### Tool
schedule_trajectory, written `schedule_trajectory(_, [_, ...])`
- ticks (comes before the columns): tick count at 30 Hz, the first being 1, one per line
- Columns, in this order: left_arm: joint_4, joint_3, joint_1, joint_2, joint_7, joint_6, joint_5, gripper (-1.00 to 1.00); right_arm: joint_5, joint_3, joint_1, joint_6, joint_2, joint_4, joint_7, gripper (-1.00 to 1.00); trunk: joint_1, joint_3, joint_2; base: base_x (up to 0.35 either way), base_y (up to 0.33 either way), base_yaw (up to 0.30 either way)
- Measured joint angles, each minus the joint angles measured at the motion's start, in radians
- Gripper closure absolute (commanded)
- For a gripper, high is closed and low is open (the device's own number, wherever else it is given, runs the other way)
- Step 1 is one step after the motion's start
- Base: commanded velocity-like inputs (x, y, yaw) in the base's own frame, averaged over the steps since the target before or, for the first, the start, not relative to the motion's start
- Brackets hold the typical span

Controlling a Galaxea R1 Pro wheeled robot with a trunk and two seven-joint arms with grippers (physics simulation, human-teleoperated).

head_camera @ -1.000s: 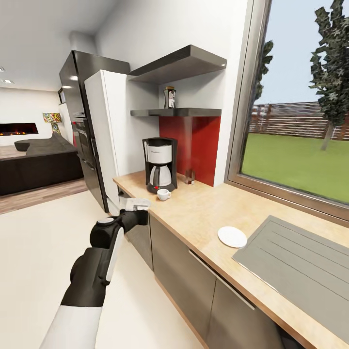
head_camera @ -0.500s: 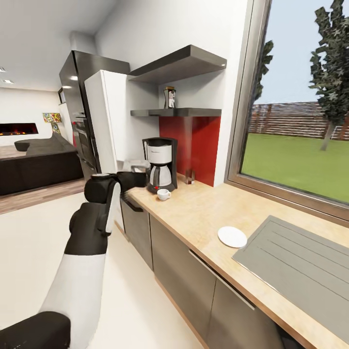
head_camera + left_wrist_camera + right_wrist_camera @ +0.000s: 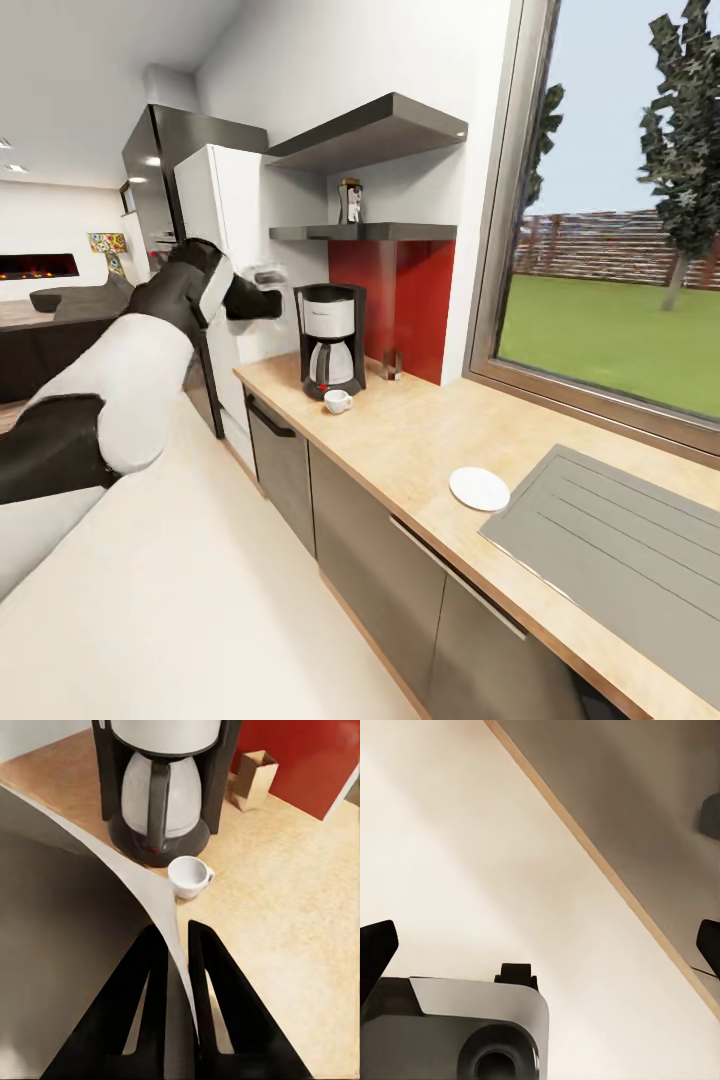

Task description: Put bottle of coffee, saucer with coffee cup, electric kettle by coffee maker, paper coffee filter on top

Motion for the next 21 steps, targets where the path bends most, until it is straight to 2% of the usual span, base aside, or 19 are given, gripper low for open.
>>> schedule_trajectory(1, [0.061,0.004,-0.043,0.021,0.0,0.0,0.011,1.0,0.0,0.0,0.0,0.0,0.0,0.0,0.0,-1.0,0.0,0.0,0.0,0.0,0.0,0.0])
schedule_trajectory(5, [0.154,0.009,-0.115,0.05,-0.001,0.003,0.032,1.0,0.0,0.0,0.0,0.0,0.0,0.0,0.0,-1.0,0.0,0.0,0.0,0.0,0.0,0.0])
schedule_trajectory(10, [0.253,0.009,-0.139,0.056,-0.001,0.006,0.037,1.0,0.0,0.0,0.0,0.0,0.0,-0.001,0.0,-1.0,0.0,0.0,0.0,0.0,0.0,0.0])
schedule_trajectory(17, [0.322,-0.005,-0.145,0.054,-0.002,0.006,0.035,1.0,0.0,0.0,0.0,0.0,0.0,-0.001,0.0,-1.0,0.0,0.0,0.0,0.0,0.0,0.0])
schedule_trajectory(19, [0.346,-0.043,-0.145,0.053,-0.001,0.006,0.033,1.0,0.0,0.0,0.0,0.0,0.0,-0.001,0.0,-1.0,0.0,0.0,0.0,0.0,0.0,0.0])
schedule_trajectory(20, [0.363,-0.09,-0.145,0.053,0.002,0.006,0.032,1.0,0.0,0.0,0.0,0.0,0.0,-0.002,0.0,-1.0,0.0,0.0,0.0,0.0,0.0,0.0])
schedule_trajectory(21, [0.369,-0.108,-0.145,0.053,0.003,0.007,0.033,1.0,0.0,0.001,0.0,0.0,0.001,-0.002,0.0,-1.0,0.0,0.0,0.0,0.0,0.0,0.0])
